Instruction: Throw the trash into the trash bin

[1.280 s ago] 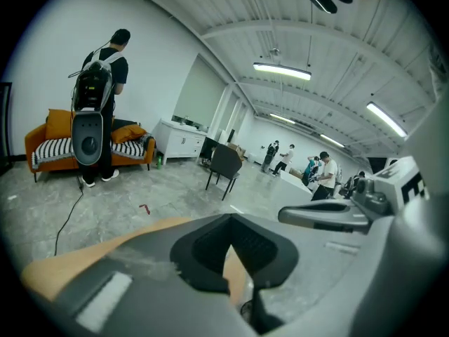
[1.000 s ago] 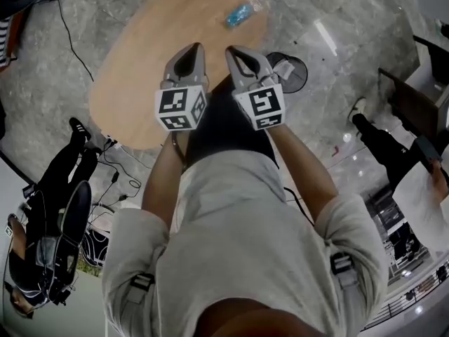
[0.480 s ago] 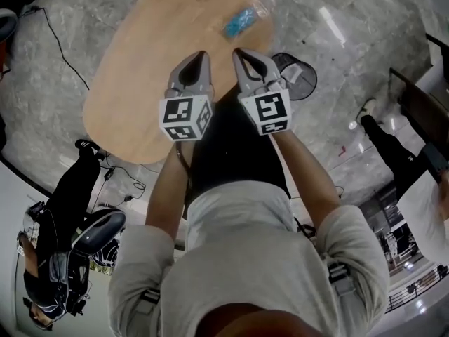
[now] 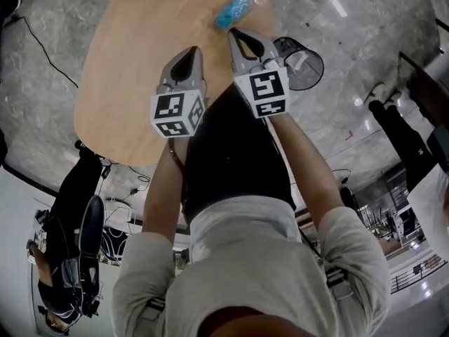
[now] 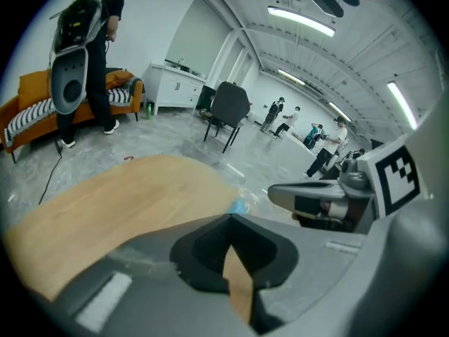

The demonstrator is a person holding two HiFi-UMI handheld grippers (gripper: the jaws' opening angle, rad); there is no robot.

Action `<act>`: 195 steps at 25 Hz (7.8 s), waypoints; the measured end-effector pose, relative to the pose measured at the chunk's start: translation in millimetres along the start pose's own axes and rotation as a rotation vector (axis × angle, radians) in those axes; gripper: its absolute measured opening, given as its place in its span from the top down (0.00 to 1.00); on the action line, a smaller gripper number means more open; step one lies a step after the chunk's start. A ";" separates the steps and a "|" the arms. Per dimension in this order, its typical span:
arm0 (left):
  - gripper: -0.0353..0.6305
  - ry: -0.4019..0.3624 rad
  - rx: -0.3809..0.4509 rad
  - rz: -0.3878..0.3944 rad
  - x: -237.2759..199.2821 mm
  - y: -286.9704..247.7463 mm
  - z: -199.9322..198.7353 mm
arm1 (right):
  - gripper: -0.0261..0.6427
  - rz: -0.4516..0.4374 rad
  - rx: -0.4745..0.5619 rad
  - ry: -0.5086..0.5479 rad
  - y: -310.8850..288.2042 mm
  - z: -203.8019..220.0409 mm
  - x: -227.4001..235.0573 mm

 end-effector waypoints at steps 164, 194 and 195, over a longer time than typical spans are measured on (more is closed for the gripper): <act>0.92 -0.409 -0.233 0.305 323.5 -110.6 260.5 | 0.94 0.228 -0.036 -0.245 269.0 356.0 144.9; 0.92 -0.417 -0.317 0.249 217.7 -234.8 318.2 | 0.77 0.214 -0.341 -0.355 65.5 507.3 208.8; 0.92 -0.417 -0.320 0.250 218.1 -233.1 317.1 | 0.77 0.212 -0.341 -0.362 67.0 505.5 208.4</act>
Point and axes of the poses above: the fingertips, and each gripper's own axes: y backward along the fingers, x to its right, z out of its underside, the point moved 7 cm from there along y, backward along the fingers, and after that the axes turned 1 degree about x, right-handed, at the moved point
